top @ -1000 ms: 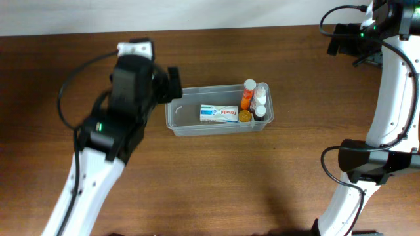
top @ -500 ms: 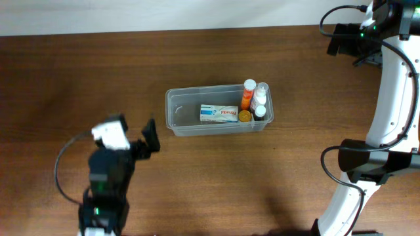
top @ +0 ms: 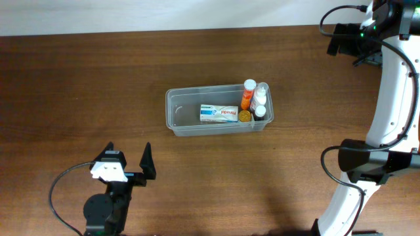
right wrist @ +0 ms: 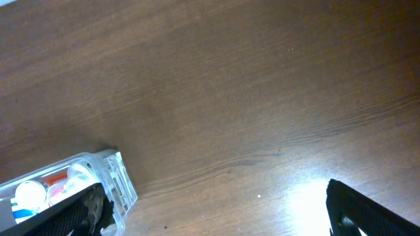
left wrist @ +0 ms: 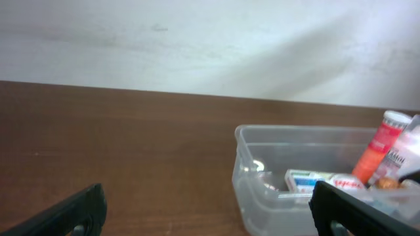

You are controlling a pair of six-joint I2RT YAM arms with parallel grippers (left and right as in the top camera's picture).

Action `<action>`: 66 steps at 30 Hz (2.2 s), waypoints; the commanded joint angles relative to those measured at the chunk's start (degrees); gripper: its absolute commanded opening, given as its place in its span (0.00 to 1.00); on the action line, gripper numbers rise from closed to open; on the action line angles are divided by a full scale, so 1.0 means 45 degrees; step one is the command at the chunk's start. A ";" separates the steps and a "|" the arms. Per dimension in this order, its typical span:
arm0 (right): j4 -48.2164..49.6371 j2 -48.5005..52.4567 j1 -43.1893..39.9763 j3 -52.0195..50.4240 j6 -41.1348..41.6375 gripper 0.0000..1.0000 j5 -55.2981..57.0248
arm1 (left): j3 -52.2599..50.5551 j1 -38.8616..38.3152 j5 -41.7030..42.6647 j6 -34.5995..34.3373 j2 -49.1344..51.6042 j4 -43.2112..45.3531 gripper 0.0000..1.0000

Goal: Pack container

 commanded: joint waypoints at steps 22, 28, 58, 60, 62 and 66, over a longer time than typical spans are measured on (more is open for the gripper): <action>-0.0073 -0.0068 -0.0010 0.0248 0.0112 0.98 0.0063 | -0.1326 0.1059 0.1982 0.2943 -0.2739 -0.0845 1.00; -0.0073 -0.0068 -0.0010 0.0248 0.0112 0.98 0.0063 | -0.1326 0.1059 0.1977 0.2943 -0.2735 -0.0845 1.00; -0.0073 -0.0257 0.0855 0.0223 0.0107 0.98 0.0112 | -0.1326 0.1059 0.1977 0.2943 -0.2735 -0.0845 1.00; -0.0073 -0.0423 0.1409 0.0223 0.0107 0.98 0.0112 | -0.1326 0.1059 0.1977 0.2943 -0.2735 -0.0845 1.00; -0.0005 -0.0617 0.2045 0.0194 -0.0160 0.98 0.0374 | -0.1326 0.1059 0.1977 0.2943 -0.2735 -0.0845 1.00; 0.0831 -0.1336 0.3424 -0.0296 -0.0325 0.98 0.1666 | -0.1326 0.1059 0.1977 0.2943 -0.2735 -0.0845 1.00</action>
